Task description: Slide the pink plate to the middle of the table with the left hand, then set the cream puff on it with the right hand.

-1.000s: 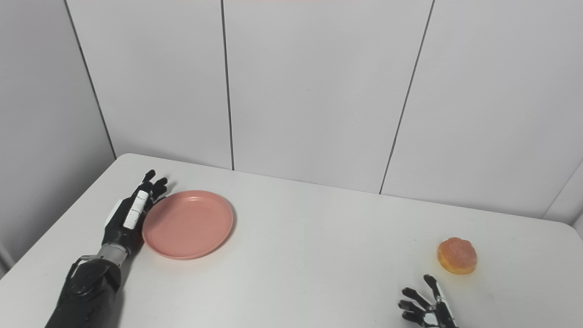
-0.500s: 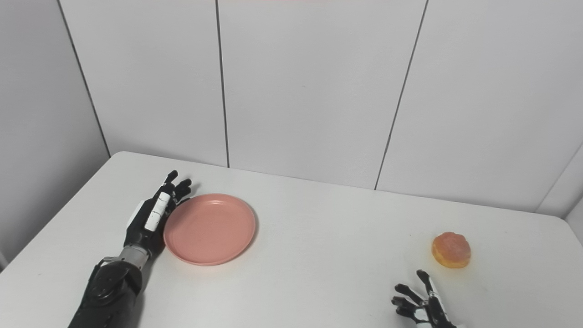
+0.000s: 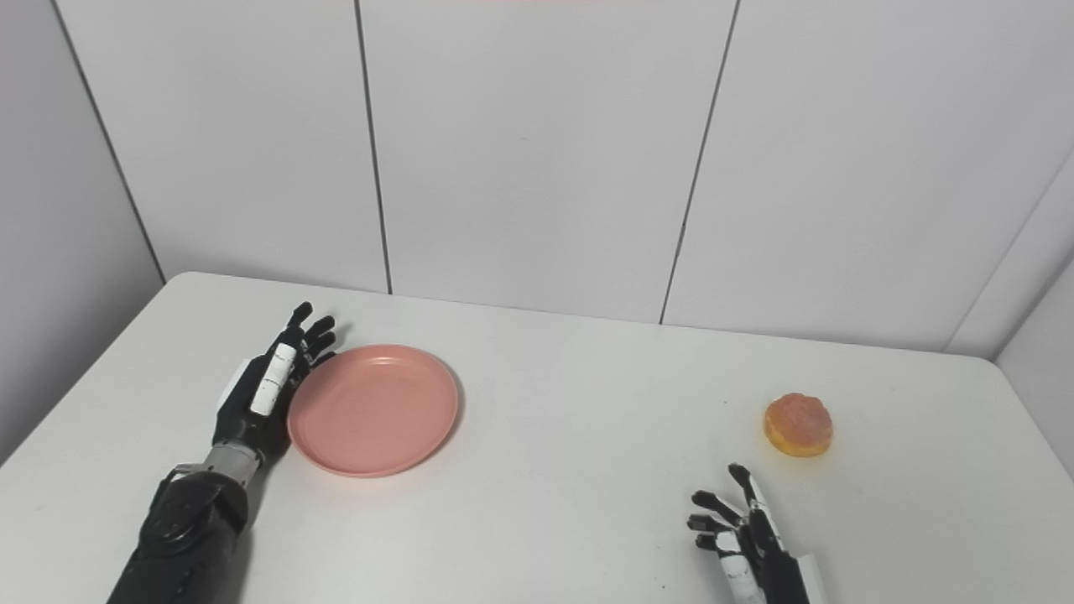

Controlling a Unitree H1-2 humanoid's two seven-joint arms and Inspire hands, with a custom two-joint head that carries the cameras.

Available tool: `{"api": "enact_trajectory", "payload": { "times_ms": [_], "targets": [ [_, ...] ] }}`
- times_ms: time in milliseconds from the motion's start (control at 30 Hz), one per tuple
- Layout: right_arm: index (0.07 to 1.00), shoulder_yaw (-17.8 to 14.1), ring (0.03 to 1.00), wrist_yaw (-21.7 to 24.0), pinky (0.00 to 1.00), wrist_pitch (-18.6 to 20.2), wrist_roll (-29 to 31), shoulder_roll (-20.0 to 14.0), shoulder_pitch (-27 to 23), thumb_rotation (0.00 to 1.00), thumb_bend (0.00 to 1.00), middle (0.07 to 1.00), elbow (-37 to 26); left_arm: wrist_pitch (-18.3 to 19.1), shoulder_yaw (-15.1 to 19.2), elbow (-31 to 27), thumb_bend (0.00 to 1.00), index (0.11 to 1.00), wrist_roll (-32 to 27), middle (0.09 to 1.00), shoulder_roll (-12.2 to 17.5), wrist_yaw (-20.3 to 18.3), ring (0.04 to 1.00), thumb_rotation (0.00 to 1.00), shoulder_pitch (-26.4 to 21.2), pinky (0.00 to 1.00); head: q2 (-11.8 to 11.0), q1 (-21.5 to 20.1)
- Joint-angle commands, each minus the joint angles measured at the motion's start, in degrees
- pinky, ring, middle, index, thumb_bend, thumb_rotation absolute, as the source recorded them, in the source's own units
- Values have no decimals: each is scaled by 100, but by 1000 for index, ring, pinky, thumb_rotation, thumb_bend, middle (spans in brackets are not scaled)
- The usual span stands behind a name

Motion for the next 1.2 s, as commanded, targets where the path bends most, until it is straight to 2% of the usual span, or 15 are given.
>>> {"api": "enact_trajectory", "payload": {
  "times_ms": [0,233,400,433,567,700,800,833,1033,1167],
  "targets": [
    [947,230,720,194,662,367,-121,124,132,1000,870,782,35,-14,-56,182,899,999,-36,937,-78,-135,962,796,6,914,4,-19],
    [949,377,713,98,651,415,-337,294,77,1000,877,789,28,-74,-83,376,877,1000,-37,948,-54,-317,977,823,-82,912,35,-561],
    [945,431,705,24,645,441,-406,404,43,1000,880,787,71,-125,-87,589,881,1000,-58,962,-82,-378,976,799,-160,843,6,-739],
    [944,437,704,19,644,441,-407,420,37,1000,883,787,81,-121,-97,624,882,1000,-51,960,-87,-396,975,795,-176,805,3,-770],
    [943,464,705,4,648,423,-451,465,-2,1000,877,786,135,-110,-148,748,897,1000,-8,966,-103,-427,983,799,-245,865,6,-921],
    [942,492,706,-19,647,467,-461,525,-41,1000,894,786,178,-112,-180,640,886,1000,-22,962,-174,-419,961,805,-242,843,23,-1091],
    [941,516,708,-42,646,493,-484,587,-80,1000,902,786,211,5,-177,449,881,1000,-50,958,-239,-361,949,808,-222,801,56,-1263],
    [942,520,708,-48,646,495,-493,603,-90,1000,900,786,219,49,-173,398,881,1000,-61,953,-258,-351,956,806,-219,833,56,-1263],
    [948,557,707,-67,645,493,-539,696,-151,1000,888,785,241,446,-285,1,859,1000,31,954,-366,-243,969,830,-184,881,108,-1387],
    [949,571,708,-72,645,513,-563,725,-161,1000,880,784,222,651,-378,-117,873,1000,106,960,-451,-145,972,829,-171,879,124,-1411]
  ]
}}
